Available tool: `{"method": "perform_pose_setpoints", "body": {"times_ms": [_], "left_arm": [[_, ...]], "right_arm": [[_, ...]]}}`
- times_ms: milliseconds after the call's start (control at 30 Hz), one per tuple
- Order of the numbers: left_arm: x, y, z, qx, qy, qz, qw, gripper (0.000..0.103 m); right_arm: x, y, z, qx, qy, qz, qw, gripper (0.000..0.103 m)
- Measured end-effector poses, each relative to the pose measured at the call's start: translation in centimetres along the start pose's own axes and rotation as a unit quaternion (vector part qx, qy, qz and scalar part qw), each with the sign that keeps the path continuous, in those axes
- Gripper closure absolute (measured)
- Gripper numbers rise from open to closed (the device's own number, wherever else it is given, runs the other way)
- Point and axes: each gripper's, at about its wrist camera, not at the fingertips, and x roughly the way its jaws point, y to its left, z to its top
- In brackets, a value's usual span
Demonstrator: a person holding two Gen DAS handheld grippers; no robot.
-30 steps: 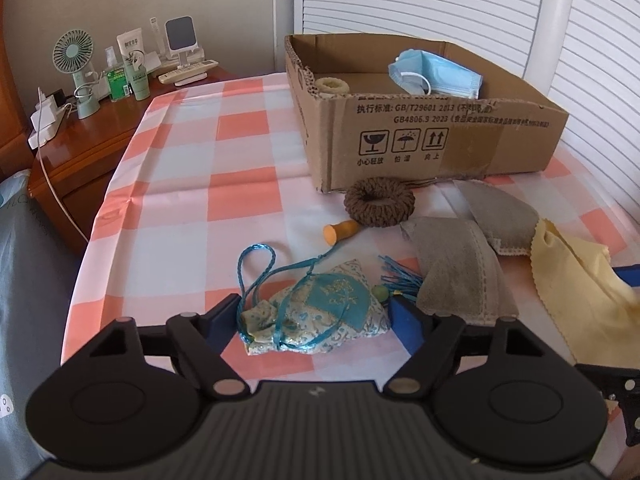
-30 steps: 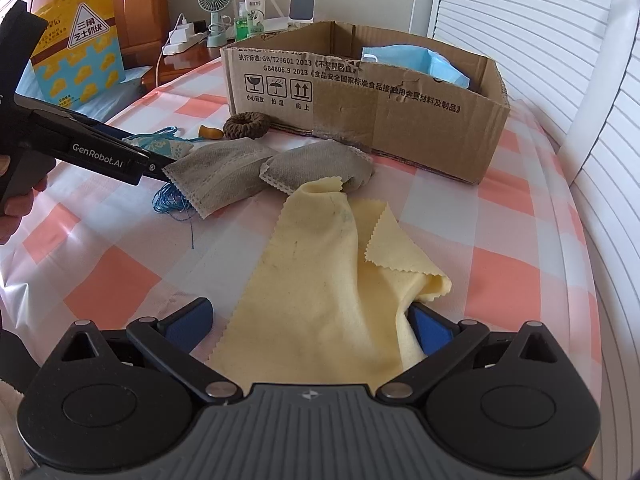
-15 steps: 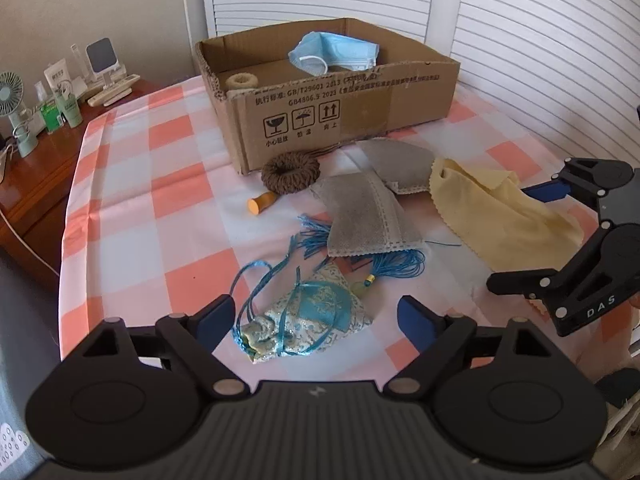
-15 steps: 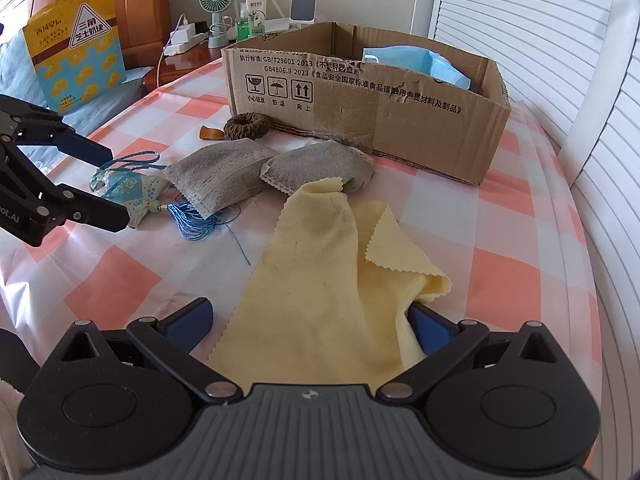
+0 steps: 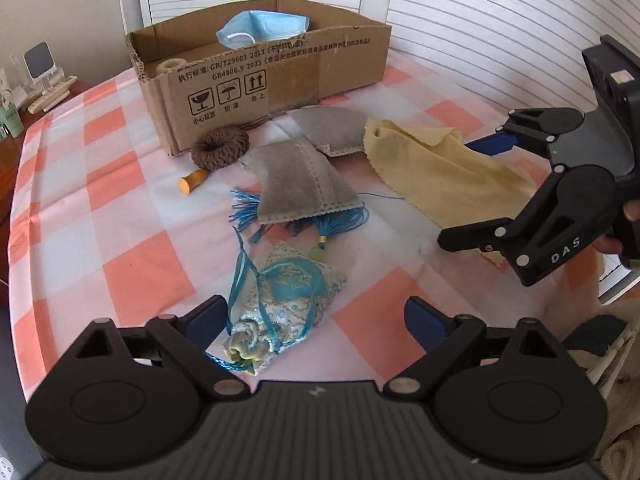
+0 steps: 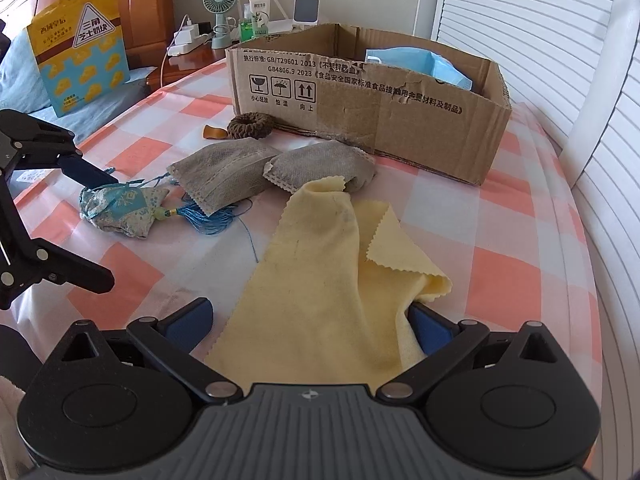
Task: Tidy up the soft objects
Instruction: 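Grasp the blue patterned sachet with the left gripper while the right gripper grasps the yellow cloth, then carry the sachet into the box and open the left gripper while the right gripper drops the yellow cloth there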
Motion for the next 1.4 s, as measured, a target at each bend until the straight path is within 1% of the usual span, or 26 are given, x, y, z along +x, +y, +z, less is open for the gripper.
{"method": "perform_pose_setpoints", "body": {"times_ms": [33, 67, 133, 233, 267, 300, 333, 400, 467, 500, 567, 600, 633, 667, 700, 733, 767, 833, 900, 933, 1100, 1400], "left_arm": [[0.1, 0.1, 0.1, 0.003, -0.002, 0.017, 0.9999, 0.013], [0.3, 0.3, 0.1, 0.006, -0.002, 0.026, 0.9997, 0.023], [0.5, 0.8, 0.3, -0.001, -0.004, 0.011, 0.9999, 0.03], [0.4, 0.8, 0.5, 0.001, -0.006, 0.011, 0.9999, 0.04], [0.3, 0.7, 0.5, 0.002, -0.007, 0.009, 0.9999, 0.046], [0.2, 0.5, 0.5, 0.003, -0.008, 0.009, 0.9999, 0.049], [0.2, 0.4, 0.4, 0.003, -0.009, 0.01, 0.9999, 0.05], [0.1, 0.3, 0.4, 0.001, -0.01, 0.012, 0.9999, 0.052], [0.1, 0.3, 0.3, -0.001, -0.01, 0.014, 0.9998, 0.053], [0.1, 0.3, 0.3, -0.001, -0.011, 0.015, 0.9998, 0.054], [0.1, 0.4, 0.2, -0.004, -0.011, 0.015, 0.9998, 0.055], [0.0, 0.4, 0.2, -0.004, -0.011, 0.018, 0.9998, 0.055], [0.0, 0.4, 0.2, -0.004, -0.011, 0.019, 0.9997, 0.055], [0.0, 0.4, 0.2, -0.005, -0.011, 0.02, 0.9997, 0.056], [-0.1, 0.4, 0.2, -0.006, -0.012, 0.02, 0.9997, 0.06], [-0.1, 0.4, 0.1, -0.007, -0.011, 0.02, 0.9997, 0.06], [-0.1, 0.4, 0.1, -0.007, -0.011, 0.02, 0.9997, 0.06], [-0.2, 0.4, 0.1, -0.008, -0.011, 0.022, 0.9997, 0.062], [-0.3, 0.4, 0.1, -0.009, -0.011, 0.023, 0.9996, 0.067], [-0.3, 0.4, 0.2, -0.009, -0.011, 0.025, 0.9996, 0.068], [-0.9, 0.3, 0.3, -0.009, -0.015, 0.028, 0.9994, 0.069], [-3.5, 0.2, 1.3, -0.007, -0.042, 0.033, 0.9985, 0.069]], "right_arm": [[0.0, 0.0, 0.0, -0.001, 0.001, 0.0, 1.0, 0.0], [0.0, 0.0, 0.0, -0.002, 0.001, 0.001, 1.0, 0.0], [0.0, 0.0, 0.1, -0.005, 0.002, 0.003, 1.0, 0.0], [0.2, -0.1, 0.4, -0.008, 0.006, 0.005, 1.0, 0.0], [0.4, -0.2, 0.6, -0.006, 0.005, 0.002, 1.0, 0.0], [0.5, -0.2, 0.7, -0.004, 0.004, 0.001, 1.0, 0.0], [0.7, -0.3, 0.9, -0.003, 0.003, 0.002, 1.0, 0.0], [1.0, -0.3, 1.3, -0.005, -0.001, 0.0, 1.0, 0.008], [1.0, -0.3, 1.5, -0.004, -0.007, 0.001, 1.0, 0.027], [0.8, -0.2, 1.7, -0.003, -0.009, 0.001, 1.0, 0.031], [0.6, -0.2, 1.9, -0.001, -0.008, -0.002, 1.0, 0.047], [0.4, -0.2, 1.9, -0.001, -0.007, -0.007, 1.0, 0.051], [0.3, -0.3, 1.9, 0.0, -0.007, -0.013, 1.0, 0.058], [0.2, -0.4, 1.8, 0.0, -0.008, -0.017, 1.0, 0.065], [0.1, -0.5, 1.7, 0.002, -0.008, -0.019, 1.0, 0.07], [0.0, -0.6, 1.7, 0.004, -0.008, -0.023, 1.0, 0.079], [-0.1, -0.7, 1.6, 0.005, -0.007, -0.027, 1.0, 0.084], [-0.3, -0.9, 1.4, 0.005, -0.006, -0.032, 0.999, 0.088], [-0.4, -0.9, 1.2, 0.003, -0.006, -0.037, 0.999, 0.091], [-0.5, -0.9, 1.2, 0.003, -0.006, -0.038, 0.999, 0.093], [-1.5, -1.3, 1.2, 0.011, -0.015, -0.038, 0.999, 0.094], [-4.8, -2.0, 2.2, 0.012, -0.046, -0.035, 0.998, 0.094]]}}
